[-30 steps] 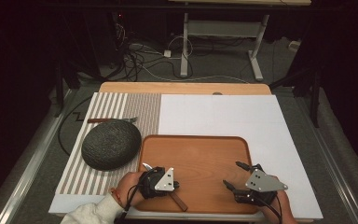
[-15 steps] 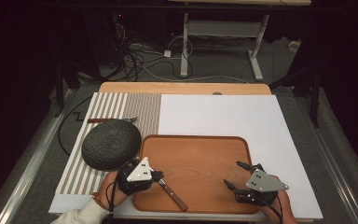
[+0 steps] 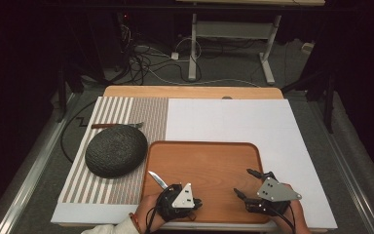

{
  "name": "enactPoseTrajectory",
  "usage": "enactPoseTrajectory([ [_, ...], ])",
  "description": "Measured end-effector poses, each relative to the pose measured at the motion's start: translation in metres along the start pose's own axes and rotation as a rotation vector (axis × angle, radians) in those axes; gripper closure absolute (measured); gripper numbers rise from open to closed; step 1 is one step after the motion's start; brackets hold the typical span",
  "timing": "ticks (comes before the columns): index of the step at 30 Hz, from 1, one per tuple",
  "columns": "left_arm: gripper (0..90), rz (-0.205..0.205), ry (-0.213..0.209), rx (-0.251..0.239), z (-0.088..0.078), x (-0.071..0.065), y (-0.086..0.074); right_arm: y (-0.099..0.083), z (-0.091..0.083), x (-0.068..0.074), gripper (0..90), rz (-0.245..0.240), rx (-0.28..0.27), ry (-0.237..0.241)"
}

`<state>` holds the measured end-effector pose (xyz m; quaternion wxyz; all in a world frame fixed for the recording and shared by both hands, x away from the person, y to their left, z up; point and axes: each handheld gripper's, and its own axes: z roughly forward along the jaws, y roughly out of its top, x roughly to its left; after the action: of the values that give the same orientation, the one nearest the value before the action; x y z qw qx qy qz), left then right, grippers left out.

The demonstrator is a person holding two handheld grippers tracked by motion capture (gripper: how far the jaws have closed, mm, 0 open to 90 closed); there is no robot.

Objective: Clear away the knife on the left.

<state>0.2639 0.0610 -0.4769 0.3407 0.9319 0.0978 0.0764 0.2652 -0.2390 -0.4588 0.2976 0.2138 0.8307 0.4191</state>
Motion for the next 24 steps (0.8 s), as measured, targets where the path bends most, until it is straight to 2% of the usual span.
enactPoseTrajectory([
  [6,81.9,-0.049,-0.016,0.018,-0.012,0.008,-0.014,0.000,0.000,0.000,28.6,-0.003,0.000,0.000],
  [9,81.8,-0.065,-0.008,0.024,-0.020,0.011,-0.022,0.000,0.000,0.000,28.6,-0.002,0.000,0.001],
  [14,81.7,-0.056,0.005,0.042,-0.029,0.013,-0.032,0.001,0.001,0.001,28.6,-0.002,0.006,0.006],
  [22,81.7,-0.083,0.017,0.036,-0.040,0.023,-0.047,0.001,0.002,0.001,28.6,-0.005,0.009,0.009],
  [24,81.7,-0.079,0.015,0.034,-0.043,0.025,-0.051,0.000,0.002,0.001,28.6,-0.005,0.009,0.011],
])
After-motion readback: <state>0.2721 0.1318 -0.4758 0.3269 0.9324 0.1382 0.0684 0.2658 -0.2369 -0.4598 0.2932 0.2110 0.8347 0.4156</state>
